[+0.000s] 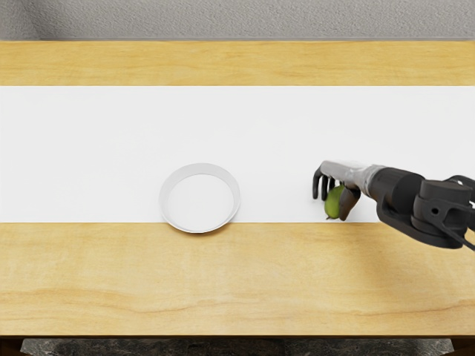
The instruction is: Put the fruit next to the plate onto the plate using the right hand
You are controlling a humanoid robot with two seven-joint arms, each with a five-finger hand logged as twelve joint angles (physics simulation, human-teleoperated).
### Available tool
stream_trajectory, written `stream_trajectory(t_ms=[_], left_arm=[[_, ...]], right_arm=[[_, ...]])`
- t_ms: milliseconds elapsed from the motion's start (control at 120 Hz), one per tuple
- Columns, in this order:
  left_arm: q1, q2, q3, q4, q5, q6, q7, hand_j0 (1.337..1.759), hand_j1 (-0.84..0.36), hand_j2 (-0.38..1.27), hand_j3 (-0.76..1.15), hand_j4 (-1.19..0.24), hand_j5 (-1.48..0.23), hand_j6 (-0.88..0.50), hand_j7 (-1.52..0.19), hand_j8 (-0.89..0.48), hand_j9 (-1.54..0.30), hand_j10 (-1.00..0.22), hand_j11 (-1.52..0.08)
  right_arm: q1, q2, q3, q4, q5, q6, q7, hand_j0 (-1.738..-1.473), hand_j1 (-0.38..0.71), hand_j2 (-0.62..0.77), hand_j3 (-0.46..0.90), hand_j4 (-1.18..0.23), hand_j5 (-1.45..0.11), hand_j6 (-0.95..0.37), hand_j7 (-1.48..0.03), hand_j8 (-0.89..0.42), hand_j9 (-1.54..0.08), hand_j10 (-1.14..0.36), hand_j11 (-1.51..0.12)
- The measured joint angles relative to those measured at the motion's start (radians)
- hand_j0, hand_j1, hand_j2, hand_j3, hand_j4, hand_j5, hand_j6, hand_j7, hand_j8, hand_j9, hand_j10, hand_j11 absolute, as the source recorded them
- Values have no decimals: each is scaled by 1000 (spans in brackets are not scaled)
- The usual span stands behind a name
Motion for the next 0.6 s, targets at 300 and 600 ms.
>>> stream_trajectory(t_ms=[300, 600], left_arm=[[0, 0, 0, 0, 0, 0, 0, 1658, 330, 3, 0, -16, -20, -16, -20, -16, -20, -16, -20], [0, 0, 0, 0, 0, 0, 0, 1658, 330, 3, 0, -16, -20, -16, -20, -16, -20, -16, -20]], right_arm=[[30, 33, 31, -14, 49, 20, 0, -1657, 302, 593, 0, -730, -972, -734, -958, -467, -972, -497, -966], [118, 92, 59, -17, 160, 48, -1, -1658, 328, 598, 0, -765, -1036, -732, -1011, -426, -1034, -449, -1013]])
